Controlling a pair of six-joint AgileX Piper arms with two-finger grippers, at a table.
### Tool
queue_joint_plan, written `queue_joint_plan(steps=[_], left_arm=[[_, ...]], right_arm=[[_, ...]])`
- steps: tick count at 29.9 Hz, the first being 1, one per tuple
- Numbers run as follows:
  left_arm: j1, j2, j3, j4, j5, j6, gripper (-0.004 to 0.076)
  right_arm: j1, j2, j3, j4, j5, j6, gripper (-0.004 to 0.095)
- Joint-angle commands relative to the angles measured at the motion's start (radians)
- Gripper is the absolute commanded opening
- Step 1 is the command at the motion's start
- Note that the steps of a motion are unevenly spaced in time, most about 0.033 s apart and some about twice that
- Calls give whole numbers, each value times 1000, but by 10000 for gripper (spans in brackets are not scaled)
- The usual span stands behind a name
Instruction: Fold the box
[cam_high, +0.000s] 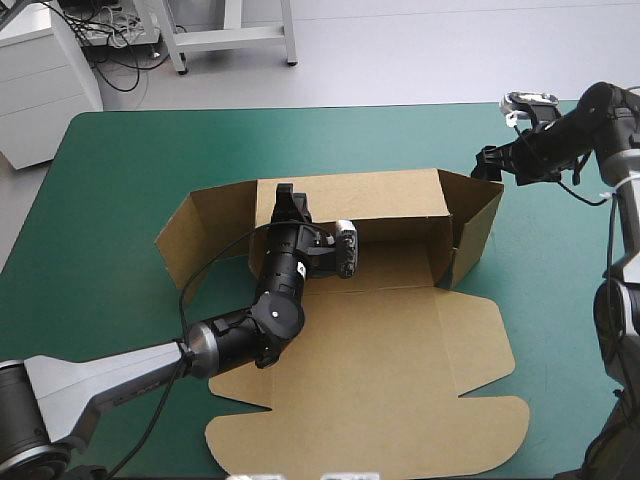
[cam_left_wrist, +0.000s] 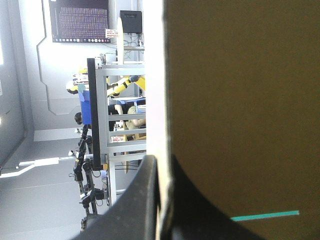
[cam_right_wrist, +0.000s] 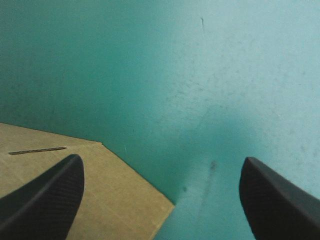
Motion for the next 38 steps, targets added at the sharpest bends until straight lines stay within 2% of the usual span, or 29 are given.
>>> queue_joint_plan(steps=[1,6,10,14,25,35,38], left_arm=[[-5,-33,-23,58,-5,-8,-32],[-5,-33,-23,58,-5,-8,-32],[-5,-33,-23,58,-3,-8,-32],[-5,-33,-23,58,4,-8,-32],[-5,-33,-23,58,9,-8,-32],[-5,-33,-23,58,10,-8,-32],[-5,-33,-23,58,10,-8,-32]], right_arm=[[-36,-78,-1,79,4,-55,770],[-55,-111,88,92,4,-140,770],[-80,-131,172,161,4,-221,770],[-85,-143,232,170,4,-278,770],[-91,-220,426,306,3,-498,761],[-91,-322,640,497,-11,-723,761],[-91,-346,703,553,-49,-781,761]])
